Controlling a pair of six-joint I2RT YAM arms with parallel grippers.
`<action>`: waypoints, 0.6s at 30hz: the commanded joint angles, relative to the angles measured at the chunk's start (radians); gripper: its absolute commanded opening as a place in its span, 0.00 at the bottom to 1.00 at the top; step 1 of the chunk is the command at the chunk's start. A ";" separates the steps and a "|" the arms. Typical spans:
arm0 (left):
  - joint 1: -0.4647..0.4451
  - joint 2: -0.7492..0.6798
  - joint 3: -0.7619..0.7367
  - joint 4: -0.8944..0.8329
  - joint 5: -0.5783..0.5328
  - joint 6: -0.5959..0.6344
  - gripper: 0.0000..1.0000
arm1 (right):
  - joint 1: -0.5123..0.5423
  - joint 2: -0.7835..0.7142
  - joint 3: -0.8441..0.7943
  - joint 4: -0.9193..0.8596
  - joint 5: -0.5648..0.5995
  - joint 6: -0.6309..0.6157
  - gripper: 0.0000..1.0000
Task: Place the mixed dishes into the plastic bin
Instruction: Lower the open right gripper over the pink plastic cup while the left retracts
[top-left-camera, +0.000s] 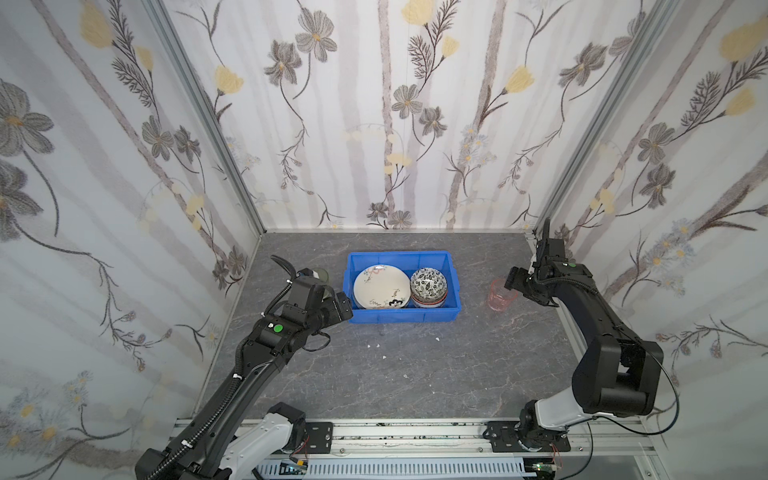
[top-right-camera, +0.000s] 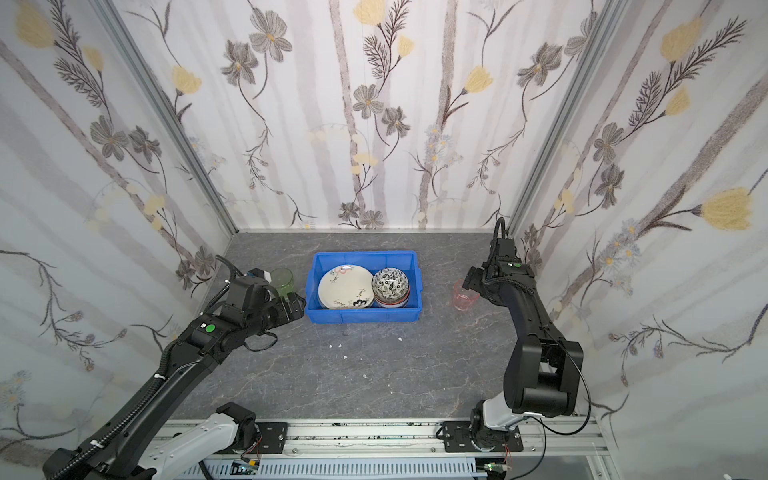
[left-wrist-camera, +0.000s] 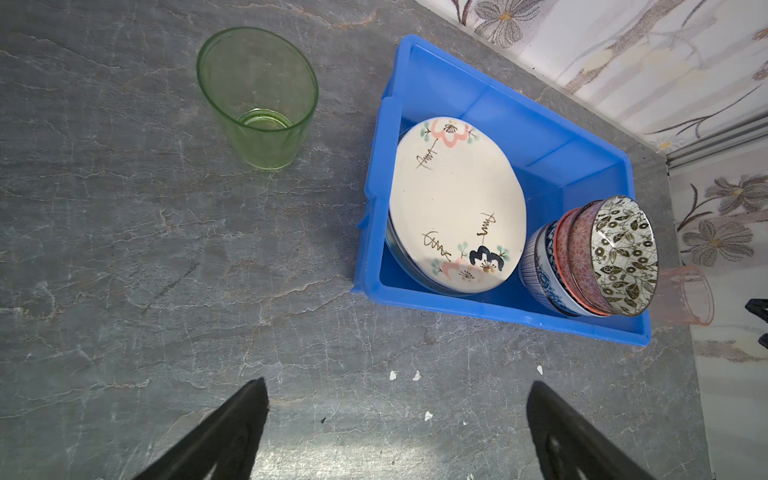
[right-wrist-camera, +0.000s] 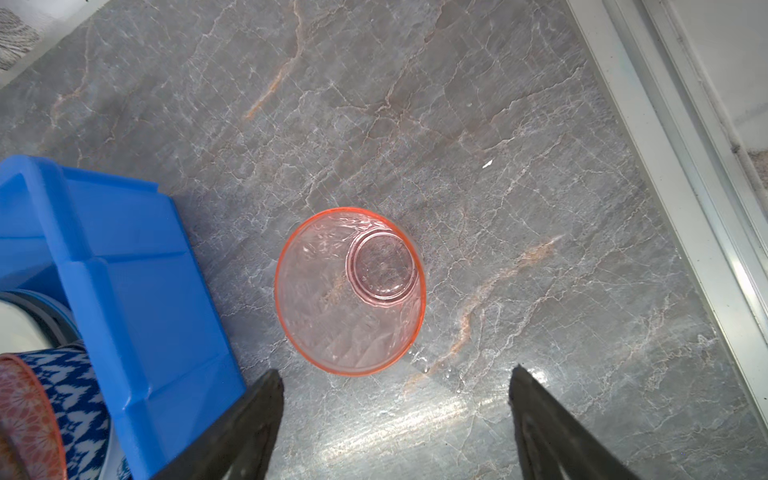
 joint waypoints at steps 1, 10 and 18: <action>0.005 -0.011 -0.009 0.001 0.000 -0.007 1.00 | -0.003 0.024 -0.006 0.069 -0.009 0.006 0.82; 0.009 -0.024 -0.033 -0.005 0.008 -0.018 1.00 | -0.005 0.078 -0.029 0.107 -0.012 0.007 0.66; 0.016 0.027 0.007 -0.009 0.010 0.021 1.00 | -0.005 0.089 -0.102 0.171 -0.035 0.022 0.56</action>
